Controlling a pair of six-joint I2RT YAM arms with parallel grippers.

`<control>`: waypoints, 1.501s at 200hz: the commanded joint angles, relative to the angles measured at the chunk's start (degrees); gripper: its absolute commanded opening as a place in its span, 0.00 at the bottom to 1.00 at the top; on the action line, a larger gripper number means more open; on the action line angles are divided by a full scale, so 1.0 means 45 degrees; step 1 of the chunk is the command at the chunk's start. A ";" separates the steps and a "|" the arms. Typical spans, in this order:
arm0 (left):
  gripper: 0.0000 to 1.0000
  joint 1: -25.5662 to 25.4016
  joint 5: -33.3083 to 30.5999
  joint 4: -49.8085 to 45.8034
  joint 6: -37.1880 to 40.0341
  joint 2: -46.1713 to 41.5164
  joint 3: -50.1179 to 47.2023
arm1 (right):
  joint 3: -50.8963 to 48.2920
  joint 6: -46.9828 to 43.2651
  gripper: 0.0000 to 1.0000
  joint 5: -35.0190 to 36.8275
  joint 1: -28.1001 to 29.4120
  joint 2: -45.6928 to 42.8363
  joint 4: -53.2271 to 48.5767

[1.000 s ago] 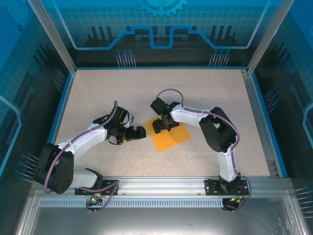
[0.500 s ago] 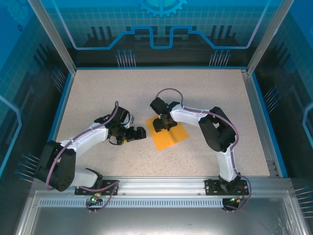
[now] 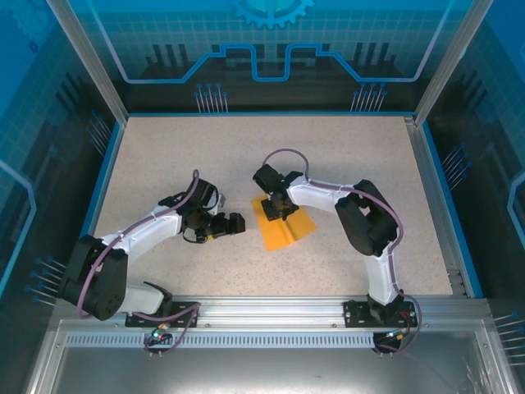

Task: Fold a paper plane with a square sheet of paper (pick it up from the middle)
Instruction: First fold in half a square sheet of paper at the center of the table.

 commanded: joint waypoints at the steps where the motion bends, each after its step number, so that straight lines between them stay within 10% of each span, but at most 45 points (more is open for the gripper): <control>1: 0.99 0.0105 0.0315 -0.0404 0.0167 -0.0136 0.0297 | -0.0236 0.0002 0.32 0.0042 0.0061 -0.0631 -0.0123; 90: 0.99 0.0270 0.0162 -0.2161 0.0166 -0.2625 0.1510 | -0.0512 0.0845 0.21 -0.3899 0.0161 -0.2665 0.1557; 170: 0.99 0.0795 0.1874 -0.1761 -0.0097 -0.4060 0.2134 | -0.3861 0.4598 0.21 -0.8701 -0.0948 -0.4894 0.7598; 300: 0.99 -0.0704 0.2611 0.2328 -0.1815 -0.0947 0.0794 | -0.8024 0.4613 0.22 -1.0209 -0.3075 -0.4033 1.0057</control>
